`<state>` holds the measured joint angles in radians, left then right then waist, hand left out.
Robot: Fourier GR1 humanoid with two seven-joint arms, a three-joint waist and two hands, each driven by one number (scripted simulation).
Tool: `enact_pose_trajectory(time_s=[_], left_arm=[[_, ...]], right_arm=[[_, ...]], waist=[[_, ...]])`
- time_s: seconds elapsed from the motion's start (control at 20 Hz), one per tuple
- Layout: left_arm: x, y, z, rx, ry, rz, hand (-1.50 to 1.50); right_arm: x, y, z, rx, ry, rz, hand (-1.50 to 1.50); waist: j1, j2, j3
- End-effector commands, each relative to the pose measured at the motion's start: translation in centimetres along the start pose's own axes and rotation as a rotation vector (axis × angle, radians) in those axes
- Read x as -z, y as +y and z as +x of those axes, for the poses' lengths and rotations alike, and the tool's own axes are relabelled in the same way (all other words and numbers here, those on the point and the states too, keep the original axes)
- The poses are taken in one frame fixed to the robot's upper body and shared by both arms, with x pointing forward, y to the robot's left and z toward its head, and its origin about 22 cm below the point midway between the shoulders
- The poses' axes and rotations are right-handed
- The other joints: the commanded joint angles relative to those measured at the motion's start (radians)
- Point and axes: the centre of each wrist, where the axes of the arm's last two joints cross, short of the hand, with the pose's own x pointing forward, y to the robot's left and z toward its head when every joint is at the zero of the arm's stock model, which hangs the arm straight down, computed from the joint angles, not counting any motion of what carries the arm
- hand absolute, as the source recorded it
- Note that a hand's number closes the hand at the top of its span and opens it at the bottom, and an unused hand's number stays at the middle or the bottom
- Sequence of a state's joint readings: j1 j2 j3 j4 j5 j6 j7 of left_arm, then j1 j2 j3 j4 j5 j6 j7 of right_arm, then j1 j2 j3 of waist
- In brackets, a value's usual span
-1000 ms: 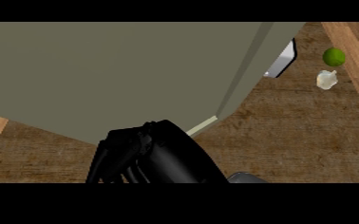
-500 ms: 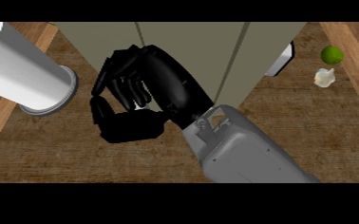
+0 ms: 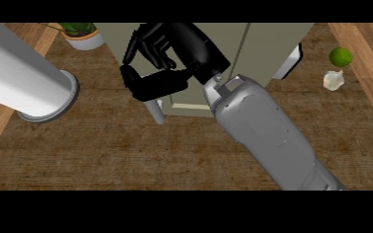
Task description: Pick up the wine, place it into the cabinet and close the cabinet
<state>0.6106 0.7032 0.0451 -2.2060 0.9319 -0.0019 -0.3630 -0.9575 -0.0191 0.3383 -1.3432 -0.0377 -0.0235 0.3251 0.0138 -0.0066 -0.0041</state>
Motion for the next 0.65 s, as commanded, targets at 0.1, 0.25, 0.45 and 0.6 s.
enact_pose_trajectory(time_s=[0.1, 0.25, 0.45, 0.6], left_arm=[[1.1, -1.3, -1.8, 0.006, 0.001, -0.006, -1.50], [1.9, -2.3, -1.8, -0.015, -0.003, -0.003, -1.50], [2.3, -3.1, -2.6, -0.008, -0.004, 0.006, -1.50], [1.9, -1.7, -4.4, -0.014, 0.023, 0.022, -1.50]], right_arm=[[1.1, -5.4, -1.9, -0.058, 0.033, -0.114, 1.50], [1.4, -6.1, -2.5, -0.069, 0.051, -0.130, 1.50], [1.2, -7.4, -3.5, -0.091, 0.053, -0.118, 1.50], [0.7, -8.5, -4.0, -0.082, 0.041, -0.128, 1.50]], waist=[[-0.010, 0.016, 0.004], [-0.009, 0.020, 0.004], [-0.006, 0.024, 0.004], [-0.005, 0.022, 0.002]])
